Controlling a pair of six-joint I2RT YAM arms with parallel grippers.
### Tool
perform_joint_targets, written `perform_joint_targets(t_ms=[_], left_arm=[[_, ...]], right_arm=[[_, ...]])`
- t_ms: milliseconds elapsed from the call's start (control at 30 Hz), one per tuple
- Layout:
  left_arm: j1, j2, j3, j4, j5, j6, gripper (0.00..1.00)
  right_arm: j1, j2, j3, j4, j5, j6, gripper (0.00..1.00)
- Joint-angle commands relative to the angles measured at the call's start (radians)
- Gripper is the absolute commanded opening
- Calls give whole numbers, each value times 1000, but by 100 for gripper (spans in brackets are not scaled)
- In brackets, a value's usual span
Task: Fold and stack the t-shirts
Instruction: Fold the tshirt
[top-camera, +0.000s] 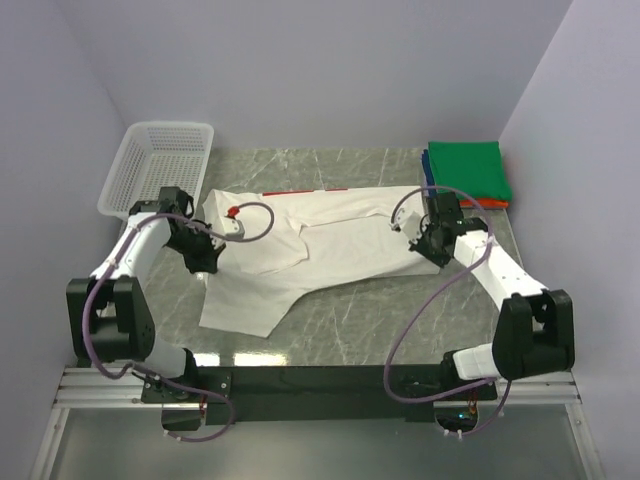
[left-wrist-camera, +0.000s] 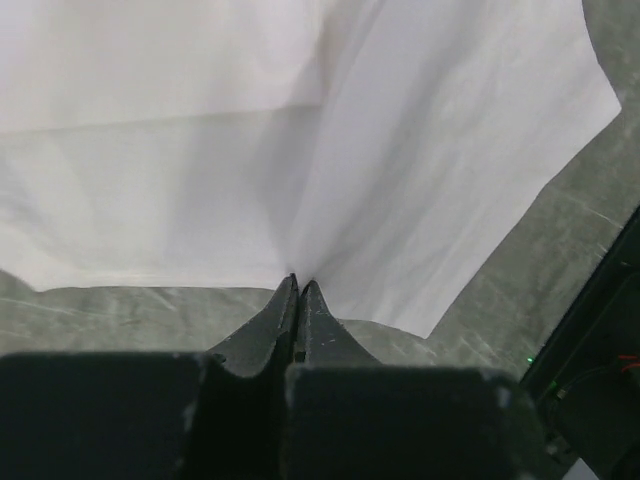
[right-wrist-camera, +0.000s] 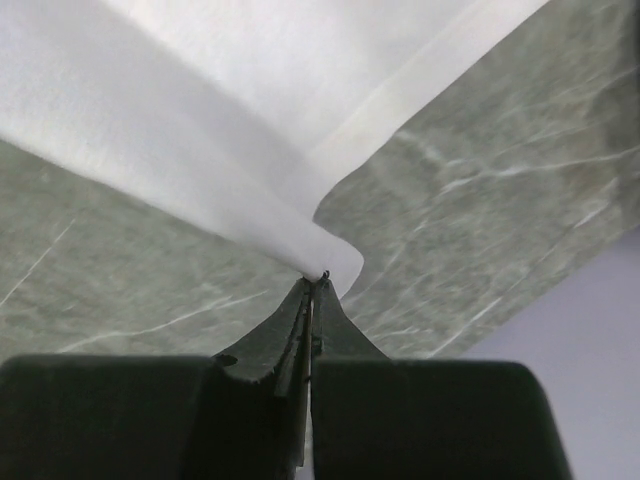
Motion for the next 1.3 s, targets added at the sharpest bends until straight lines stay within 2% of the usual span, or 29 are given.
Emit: perform_joint_targets(t_ms=[0,300,533,633,767,933,1100,1133,1167,1233,1267], left_arm=[[31,68,114,-33,71,16,1],[83,335,432,-65,160,-33,1],[103,529,600,31,192,-150,1],[105,586,616,65,171,-185,1],[105,611,584,206,131,-254,1],[102,623,547,329,79,-357,1],[87,645,552,347,39,-401,1],[82,640,541,352,31,-404,2],[76,631,530,360,15,-418,8],[65,594,492,390,-13,-433,18],[59,579,481,398,-21,-438,34]], right_arm=[[-17,61,111,-11,-12,-27,0],[-78,345,404,-13,-23,-47,0],[-81,574,597,-2,-12,-32,0],[-81,651,648,18,8,-21,0],[-80,736,733,31,23,18,0],[-71,790,743,85,69,40,0],[-43,833,766,88,130,71,0],[-39,834,761,102,147,75,2],[-35,833,760,111,172,89,12],[-26,814,769,96,169,112,24],[-23,797,766,93,157,130,34]])
